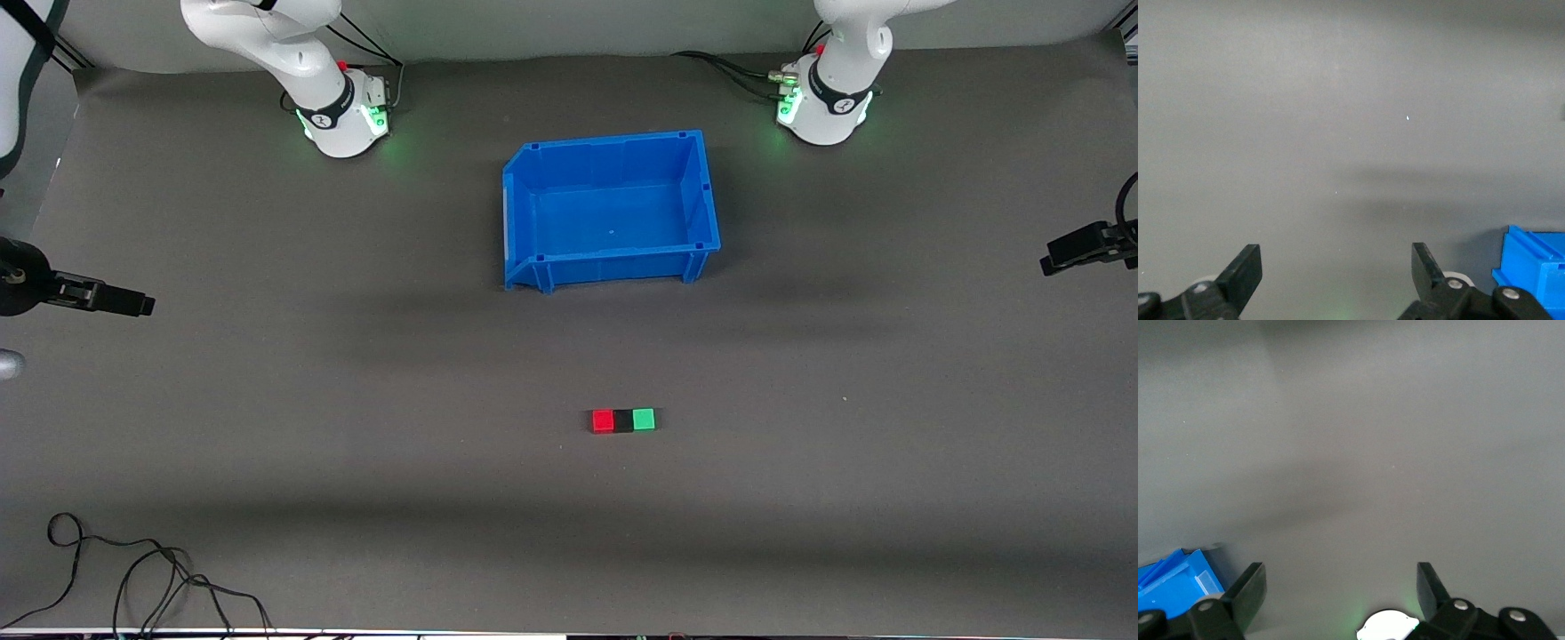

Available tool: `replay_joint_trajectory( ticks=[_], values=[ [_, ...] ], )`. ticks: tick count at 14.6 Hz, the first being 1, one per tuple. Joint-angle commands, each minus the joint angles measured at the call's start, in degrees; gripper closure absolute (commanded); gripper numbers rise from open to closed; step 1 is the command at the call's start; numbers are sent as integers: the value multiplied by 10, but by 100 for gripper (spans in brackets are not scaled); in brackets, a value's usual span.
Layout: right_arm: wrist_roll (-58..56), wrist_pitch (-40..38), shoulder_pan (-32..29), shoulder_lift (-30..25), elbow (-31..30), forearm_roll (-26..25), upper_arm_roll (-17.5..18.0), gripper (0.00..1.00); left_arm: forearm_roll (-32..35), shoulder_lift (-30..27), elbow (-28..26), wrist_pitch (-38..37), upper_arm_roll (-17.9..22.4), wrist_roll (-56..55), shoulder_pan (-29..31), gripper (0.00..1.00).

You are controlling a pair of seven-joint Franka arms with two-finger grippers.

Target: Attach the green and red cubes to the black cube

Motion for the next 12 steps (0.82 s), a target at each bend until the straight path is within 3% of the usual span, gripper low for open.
replay_joint_trajectory(
  ticks=[1,3,4,7,10,12],
  values=[
    [-5,8,-29,-23,-24,11,19,0,-3,29,38,-2,-6,6,-4,0],
    [-5,7,-90,-38,-35,3,97,0,-4,29,36,-2,-9,2,-14,0],
    [-5,8,-110,-47,-46,3,117,0,-7,26,38,-2,-2,-1,-36,0],
    [-6,11,-153,-70,-74,2,158,0,-7,17,39,-4,49,-5,-105,0],
    [-6,61,-225,-128,-160,-47,258,0,-8,14,52,-23,151,-4,-214,2],
    [-6,98,-244,-159,-208,-49,282,0,-6,14,55,-25,157,-4,-219,2]
  ],
)
